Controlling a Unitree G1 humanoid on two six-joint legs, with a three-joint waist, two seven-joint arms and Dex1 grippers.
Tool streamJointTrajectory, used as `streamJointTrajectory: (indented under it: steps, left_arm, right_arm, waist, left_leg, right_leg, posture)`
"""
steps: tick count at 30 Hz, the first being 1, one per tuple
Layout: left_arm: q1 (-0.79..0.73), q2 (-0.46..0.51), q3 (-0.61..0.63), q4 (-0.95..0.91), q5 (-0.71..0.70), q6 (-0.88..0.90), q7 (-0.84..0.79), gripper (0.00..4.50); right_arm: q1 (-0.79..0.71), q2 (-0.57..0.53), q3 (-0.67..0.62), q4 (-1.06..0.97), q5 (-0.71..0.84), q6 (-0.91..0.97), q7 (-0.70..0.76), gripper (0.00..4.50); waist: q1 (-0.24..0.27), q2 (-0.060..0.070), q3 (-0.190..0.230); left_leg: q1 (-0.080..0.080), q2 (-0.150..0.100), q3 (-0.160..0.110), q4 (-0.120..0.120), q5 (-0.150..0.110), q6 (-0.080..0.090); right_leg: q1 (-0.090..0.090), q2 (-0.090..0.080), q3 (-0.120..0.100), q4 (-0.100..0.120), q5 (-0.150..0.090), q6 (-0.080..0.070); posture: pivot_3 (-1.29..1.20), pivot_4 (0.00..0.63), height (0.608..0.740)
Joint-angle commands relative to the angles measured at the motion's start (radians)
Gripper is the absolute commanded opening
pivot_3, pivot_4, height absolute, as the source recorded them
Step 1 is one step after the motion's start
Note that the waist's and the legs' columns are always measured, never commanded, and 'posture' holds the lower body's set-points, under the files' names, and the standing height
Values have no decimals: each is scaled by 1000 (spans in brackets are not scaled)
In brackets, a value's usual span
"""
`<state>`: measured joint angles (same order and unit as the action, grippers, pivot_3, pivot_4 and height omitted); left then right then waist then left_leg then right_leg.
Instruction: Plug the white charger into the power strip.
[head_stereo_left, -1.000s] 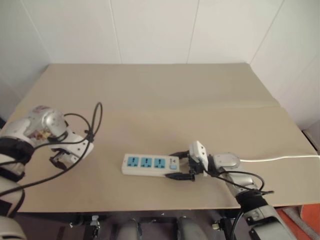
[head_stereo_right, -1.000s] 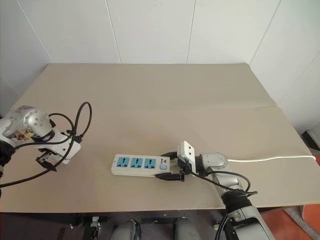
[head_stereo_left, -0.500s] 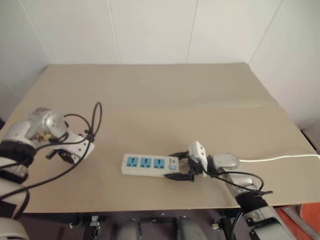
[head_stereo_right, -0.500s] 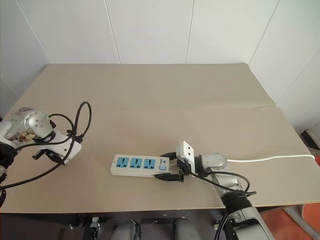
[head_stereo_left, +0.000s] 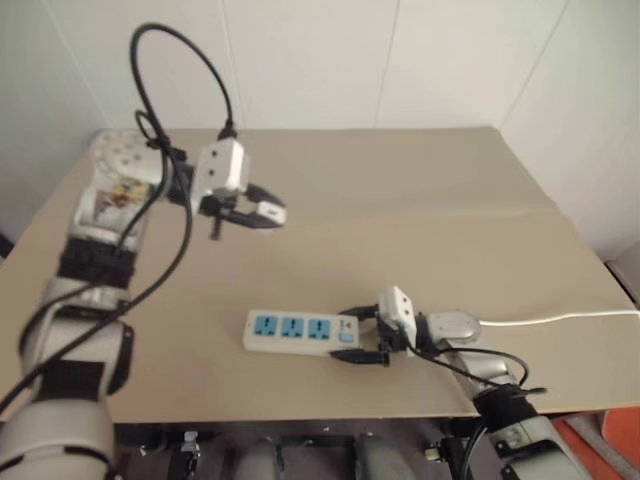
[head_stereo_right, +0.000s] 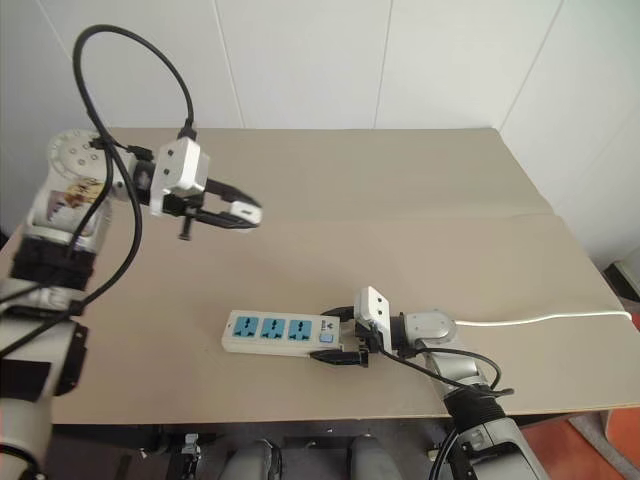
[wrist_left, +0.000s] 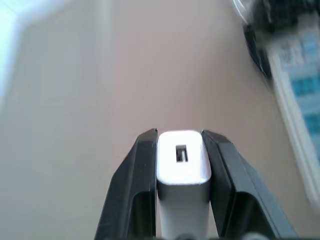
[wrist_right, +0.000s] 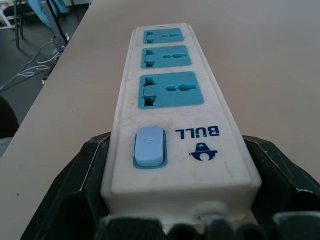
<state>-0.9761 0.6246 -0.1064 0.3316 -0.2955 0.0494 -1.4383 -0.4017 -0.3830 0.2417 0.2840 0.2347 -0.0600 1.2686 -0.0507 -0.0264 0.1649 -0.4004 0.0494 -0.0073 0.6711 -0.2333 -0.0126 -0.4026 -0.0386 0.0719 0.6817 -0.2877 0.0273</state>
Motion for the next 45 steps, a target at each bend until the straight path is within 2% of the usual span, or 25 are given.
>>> streamJointTrajectory:
  steps: [1, 4, 6, 9, 12, 20, 28, 45]
  left_arm:
    - [117, -88, 81, -186, -128, 61, 130, 1041]
    - [246, -184, 69, -325, -176, 138, 249, 1041]
    - [328, -225, 46, -377, -186, 132, 262, 1041]
    - [418, -232, -8, -384, -140, 83, 234, 1041]
    - [460, -236, -55, -372, -88, 104, 278, 1041]
    - [468, -184, -96, -311, -62, 112, 211, 1041]
    - [483, -154, -51, -305, -147, 116, 107, 1041]
    - [536, -142, -43, -287, -144, 103, 93, 1041]
  right_arm:
    - [-13, 5, 34, 47, -30, -32, 30, 3434]
    - [-45, 18, 39, 99, -43, -56, 27, 3434]
    - [-53, 22, 41, 116, -47, -66, 30, 3434]
    - [-57, 25, 42, 126, -50, -75, 33, 3434]
    - [-46, 25, 43, 123, -52, -81, 28, 3434]
    - [-37, 28, 45, 113, -51, -75, 22, 3434]
    - [-29, 30, 46, 105, -51, -72, 15, 3434]
    - [-34, 29, 46, 110, -49, -66, 21, 3434]
  waist:
    - [-5, 0, 0]
    - [-8, 0, 0]
    - [-9, 0, 0]
    - [-10, 0, 0]
    - [-10, 0, 0]
    - [-13, 0, 0]
    - [-14, 0, 0]
    - [-16, 0, 0]
  left_leg:
    - [0, 0, 0, 0, 0, 0]
    - [0, 0, 0, 1, 0, 0]
    - [1, 0, 0, 2, 0, 0]
    - [9, 0, 0, 1, 0, 0]
    - [16, -1, 0, -1, 0, 0]
    - [16, -1, 0, -2, 0, 0]
    - [16, -1, 0, -3, 0, 0]
    - [16, -1, 0, -4, 0, 0]
  right_leg:
    - [0, 0, 0, 1, 0, 0]
    - [0, 0, 1, 2, 0, 0]
    - [1, 0, 1, 2, 0, 0]
    - [10, 0, 0, 2, 0, 0]
    - [17, 0, 1, 0, 0, 0]
    - [16, 0, 1, -1, 0, 0]
    - [16, 0, 1, -2, 0, 0]
    - [16, 0, 1, -4, 0, 0]
  posture:
    - [0, 150, 740]
    - [0, 150, 740]
    - [0, 150, 740]
    - [0, 150, 740]
    - [0, 150, 740]
    - [0, 150, 740]
    - [0, 150, 740]
    - [0, 150, 740]
